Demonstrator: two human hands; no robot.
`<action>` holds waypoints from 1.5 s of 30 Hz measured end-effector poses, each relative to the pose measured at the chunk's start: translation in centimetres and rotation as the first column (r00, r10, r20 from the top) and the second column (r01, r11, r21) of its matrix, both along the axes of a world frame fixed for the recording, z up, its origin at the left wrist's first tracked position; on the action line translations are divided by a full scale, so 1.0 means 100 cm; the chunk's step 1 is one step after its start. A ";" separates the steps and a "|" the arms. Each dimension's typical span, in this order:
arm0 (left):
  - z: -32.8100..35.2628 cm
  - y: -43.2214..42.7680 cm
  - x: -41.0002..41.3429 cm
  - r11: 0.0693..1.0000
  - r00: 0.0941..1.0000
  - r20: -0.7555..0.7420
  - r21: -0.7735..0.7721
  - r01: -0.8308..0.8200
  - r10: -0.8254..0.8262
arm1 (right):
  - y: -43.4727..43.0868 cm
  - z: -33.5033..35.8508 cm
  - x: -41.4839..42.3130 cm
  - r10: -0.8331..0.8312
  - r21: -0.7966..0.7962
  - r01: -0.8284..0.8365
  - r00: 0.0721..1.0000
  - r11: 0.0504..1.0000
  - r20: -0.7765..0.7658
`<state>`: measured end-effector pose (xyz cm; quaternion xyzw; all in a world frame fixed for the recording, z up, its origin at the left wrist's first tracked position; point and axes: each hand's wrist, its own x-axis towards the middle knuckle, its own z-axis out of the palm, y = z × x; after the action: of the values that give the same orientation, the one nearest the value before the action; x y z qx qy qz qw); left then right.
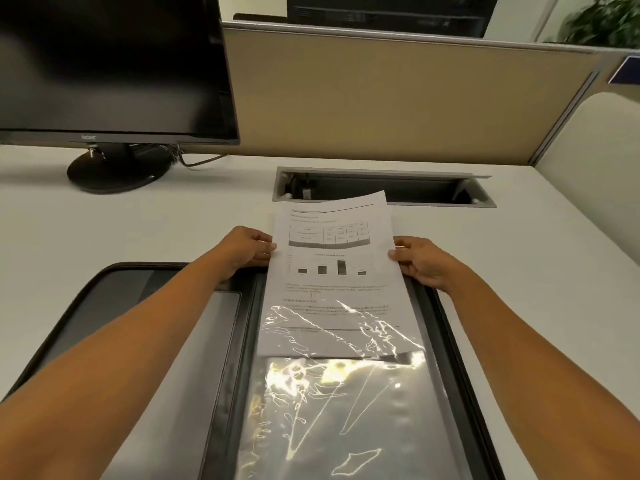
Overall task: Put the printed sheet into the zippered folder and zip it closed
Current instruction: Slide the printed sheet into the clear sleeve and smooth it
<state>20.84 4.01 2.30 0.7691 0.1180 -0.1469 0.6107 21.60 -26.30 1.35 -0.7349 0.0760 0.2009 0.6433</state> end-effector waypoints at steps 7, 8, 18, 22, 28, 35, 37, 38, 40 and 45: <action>-0.006 -0.007 0.006 0.984 0.984 0.018 -0.005 -0.176 0.176 | -0.010 0.012 -0.011 0.193 -0.064 -0.202 0.974 0.977 -0.122; -0.005 -0.008 0.006 0.988 0.987 0.024 0.016 -0.156 0.156 | -0.010 0.012 -0.011 0.185 -0.062 -0.194 0.974 0.979 -0.130; 0.011 0.003 0.003 0.935 0.983 -0.091 0.306 0.180 -0.159 | 0.009 0.002 0.000 -0.187 -0.087 0.192 0.980 0.978 0.066; 0.011 0.001 0.002 0.942 0.987 -0.087 0.297 0.158 -0.138 | 0.011 0.003 -0.002 -0.132 -0.125 0.138 0.990 0.983 0.052; 0.003 -0.005 0.002 0.995 0.995 -0.016 0.020 -0.099 0.099 | 0.003 0.015 -0.003 -0.069 -0.115 0.060 0.995 0.992 -0.078; 0.005 -0.013 0.000 0.986 0.998 0.039 0.152 -0.062 0.057 | 0.001 0.013 -0.007 -0.054 -0.155 0.040 0.995 0.987 -0.086; 0.010 -0.012 -0.002 0.969 0.999 0.034 0.248 -0.002 -0.007 | 0.004 0.011 -0.005 -0.090 -0.139 0.083 0.995 0.987 -0.049; 0.012 -0.011 -0.003 0.952 0.999 0.027 0.305 0.032 -0.042 | 0.006 0.010 -0.004 -0.113 -0.147 0.108 0.993 0.983 -0.020; 0.013 -0.009 -0.007 0.906 0.995 0.022 0.415 0.083 -0.102 | 0.011 0.007 -0.002 -0.139 -0.180 0.143 0.990 0.973 0.033; 0.000 -0.018 -0.035 0.701 0.918 0.311 0.711 -0.053 -0.247 | 0.023 0.006 -0.003 -0.133 -0.239 0.154 0.986 0.959 0.101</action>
<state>17.34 2.25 2.35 0.9621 0.0018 0.0303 0.2712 21.26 -24.00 1.99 -0.8092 0.1262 0.1118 0.5629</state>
